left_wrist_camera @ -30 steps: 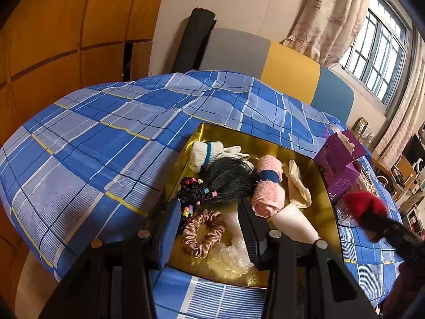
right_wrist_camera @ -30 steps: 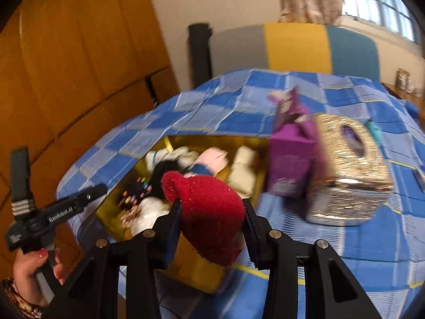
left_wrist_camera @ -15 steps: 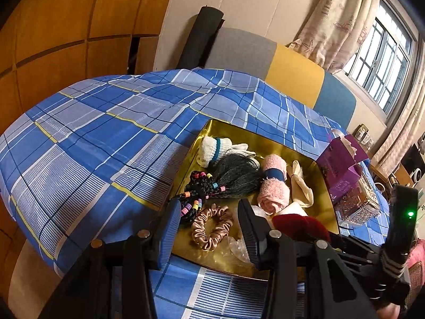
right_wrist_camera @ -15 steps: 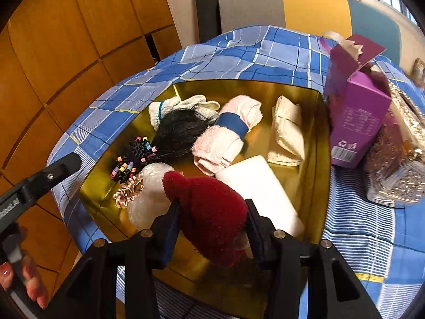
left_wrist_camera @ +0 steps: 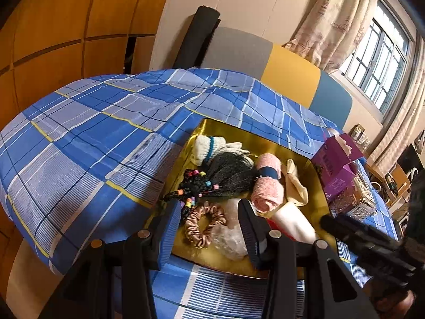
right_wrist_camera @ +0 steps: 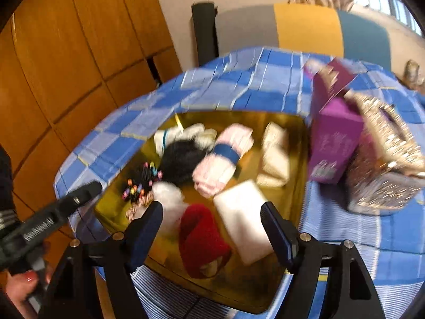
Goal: Organize soft objects
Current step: 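Move both tools away from the tray toward the plush toy and tissue pack, then close the right gripper on the Tempo tissue pack while the left grasps the blue plush toy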
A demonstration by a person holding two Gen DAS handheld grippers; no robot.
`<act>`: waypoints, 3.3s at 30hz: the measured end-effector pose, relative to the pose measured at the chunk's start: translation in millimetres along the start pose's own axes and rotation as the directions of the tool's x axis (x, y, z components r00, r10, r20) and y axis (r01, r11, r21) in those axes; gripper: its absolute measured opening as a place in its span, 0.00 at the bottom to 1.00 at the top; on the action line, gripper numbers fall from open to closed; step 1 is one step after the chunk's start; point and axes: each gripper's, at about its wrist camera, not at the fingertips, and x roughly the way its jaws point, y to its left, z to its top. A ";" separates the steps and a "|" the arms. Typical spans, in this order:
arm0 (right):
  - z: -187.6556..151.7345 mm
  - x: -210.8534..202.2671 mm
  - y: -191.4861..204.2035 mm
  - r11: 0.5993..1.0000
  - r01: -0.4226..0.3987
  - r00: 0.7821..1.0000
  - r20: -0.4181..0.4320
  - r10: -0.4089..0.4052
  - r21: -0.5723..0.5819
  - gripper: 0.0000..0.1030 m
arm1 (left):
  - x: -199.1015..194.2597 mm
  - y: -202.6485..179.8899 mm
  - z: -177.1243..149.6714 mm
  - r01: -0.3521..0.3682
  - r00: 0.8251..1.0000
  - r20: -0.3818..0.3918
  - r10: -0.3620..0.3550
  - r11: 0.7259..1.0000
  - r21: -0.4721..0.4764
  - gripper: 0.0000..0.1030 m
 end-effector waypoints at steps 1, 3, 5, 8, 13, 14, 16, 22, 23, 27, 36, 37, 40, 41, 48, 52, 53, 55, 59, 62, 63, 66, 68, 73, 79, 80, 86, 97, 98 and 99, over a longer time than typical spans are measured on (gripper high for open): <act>2.3 -7.9 -2.5 1.000 0.003 1.000 0.023 -0.003 0.002 0.77 | -0.1 -2.6 -0.2 0.006 1.000 0.000 -0.006 1.000 0.004 0.43; 5.8 -18.6 -6.7 1.000 0.012 0.999 0.048 -0.013 0.008 0.77 | 0.4 -7.5 -0.9 0.015 1.000 -0.004 -0.015 1.000 0.009 0.43; 7.7 -27.7 -12.0 1.000 0.011 0.998 0.066 -0.013 0.022 0.77 | 1.1 -13.4 -2.6 0.026 1.000 -0.010 -0.026 1.000 0.016 0.43; 8.8 -38.0 -19.9 0.999 0.015 0.996 0.082 -0.018 0.043 0.77 | 3.3 -22.9 -6.1 0.043 0.999 -0.022 -0.042 0.999 0.031 0.43; 3.1 -56.1 -38.8 0.996 0.034 0.993 0.107 -0.042 0.077 0.77 | 7.9 -42.3 -14.1 0.074 0.996 -0.052 -0.071 0.995 0.064 0.43; 2.0 -59.4 -43.2 0.996 0.042 0.993 0.111 -0.051 0.082 0.77 | 8.4 -46.6 -15.5 0.082 0.995 -0.058 -0.078 0.994 0.070 0.43; -2.1 -66.1 -54.6 0.994 0.057 0.991 0.117 -0.069 0.096 0.77 | 9.7 -57.5 -18.8 0.106 0.992 -0.074 -0.100 0.991 0.087 0.43; -18.6 -87.9 -108.0 0.976 0.130 0.982 0.114 -0.151 0.172 0.77 | 9.8 -97.4 -29.1 0.183 0.979 -0.118 -0.165 0.969 0.165 0.43; -21.2 -90.6 -116.5 0.972 0.145 0.980 0.111 -0.167 0.183 0.77 | 9.5 -104.4 -30.7 0.195 0.977 -0.126 -0.174 0.964 0.179 0.43; -37.2 -103.6 -166.9 0.945 0.230 0.963 0.086 -0.256 0.231 0.78 | 11.5 -139.6 -39.4 0.268 0.958 -0.168 -0.232 0.933 0.241 0.43; -80.6 -117.7 -306.5 0.829 0.399 0.909 -0.049 -0.415 0.392 0.78 | 15.6 -227.4 -56.3 0.410 0.906 -0.262 -0.332 0.840 0.355 0.43; -83.4 -119.4 -320.1 0.818 0.411 0.903 -0.059 -0.425 0.403 0.78 | 16.6 -236.5 -58.4 0.426 0.899 -0.276 -0.341 0.832 0.357 0.43; -85.1 -124.7 -360.0 0.786 0.446 0.885 -0.079 -0.459 0.428 0.78 | 20.3 -262.0 -64.6 0.458 0.881 -0.312 -0.355 0.805 0.378 0.43; -82.0 -126.1 -373.6 0.784 0.449 0.883 -0.078 -0.463 0.430 0.78 | 21.2 -268.1 -65.7 0.464 0.878 -0.321 -0.356 0.798 0.385 0.43; -17.5 -124.9 -450.6 0.780 0.508 0.844 -0.031 -0.535 0.365 0.98 | 25.2 -310.6 -65.9 0.498 0.859 -0.353 -0.371 0.767 0.405 0.43; 16.9 -106.8 -482.3 0.781 0.544 0.827 -0.042 -0.560 0.307 0.99 | 27.3 -328.6 -59.9 0.493 0.863 -0.355 -0.361 0.757 0.429 0.43; 23.4 -98.5 -493.4 0.776 0.557 0.821 -0.054 -0.569 0.297 0.99 | 27.9 -332.5 -58.7 0.490 0.865 -0.355 -0.356 0.755 0.435 0.43; 28.5 -85.8 -509.8 0.770 0.569 0.815 -0.075 -0.574 0.288 0.99 | 30.7 -340.8 -56.5 0.486 0.866 -0.358 -0.349 0.755 0.440 0.43; 27.8 -61.0 -533.7 0.779 0.568 0.821 -0.113 -0.560 0.266 0.99 | 37.1 -353.0 -53.0 0.486 0.864 -0.370 -0.340 0.755 0.440 0.43; 23.2 -50.3 -540.6 0.797 0.543 0.838 -0.109 -0.534 0.266 0.98 | 41.9 -364.9 -49.2 0.482 0.867 -0.370 -0.334 0.751 0.452 0.43; 22.2 -47.4 -543.2 0.802 0.531 0.846 -0.111 -0.522 0.275 0.95 | 43.0 -368.3 -47.6 0.480 0.868 -0.369 -0.331 0.750 0.455 0.43; 19.3 -38.1 -545.4 0.814 0.511 0.858 -0.118 -0.499 0.274 0.76 | 44.2 -382.5 -42.1 0.482 0.869 -0.362 -0.336 0.738 0.472 0.43; 15.8 -33.7 -545.7 0.812 0.517 0.855 -0.127 -0.502 0.271 0.65 | 43.5 -393.2 -37.2 0.477 0.875 -0.346 -0.339 0.728 0.493 0.43; 9.7 -45.0 -544.7 0.794 0.516 0.853 -0.112 -0.510 0.320 0.60 | 50.8 -423.7 -22.1 0.501 0.861 -0.363 -0.355 0.714 0.490 0.43; -20.0 -75.8 -525.0 0.761 0.482 0.866 -0.105 -0.488 0.434 0.59 | 79.3 -476.5 5.8 0.471 0.877 -0.360 -0.318 0.715 0.516 0.43; -29.7 -82.0 -518.5 0.751 0.472 0.870 -0.103 -0.483 0.462 0.59 | 86.3 -487.0 10.8 0.472 0.877 -0.366 -0.312 0.708 0.526 0.43; -50.3 -92.4 -496.8 0.740 0.458 0.867 -0.063 -0.495 0.493 0.59 | 158.1 -544.3 39.1 0.371 0.912 -0.373 -0.169 0.727 0.578 0.44; -52.6 -88.8 -493.5 0.741 0.475 0.855 -0.051 -0.516 0.474 0.60 | 316.3 -556.2 43.7 0.242 0.863 -0.496 0.093 0.786 0.569 0.57; -52.8 -88.6 -493.6 0.741 0.475 0.855 -0.050 -0.516 0.474 0.60 | 324.4 -554.7 43.5 0.236 0.855 -0.509 0.100 0.798 0.555 0.57; -53.2 -88.4 -493.1 0.741 0.475 0.855 -0.048 -0.517 0.474 0.60 | 330.9 -552.7 44.5 0.233 0.854 -0.512 0.092 0.812 0.535 0.57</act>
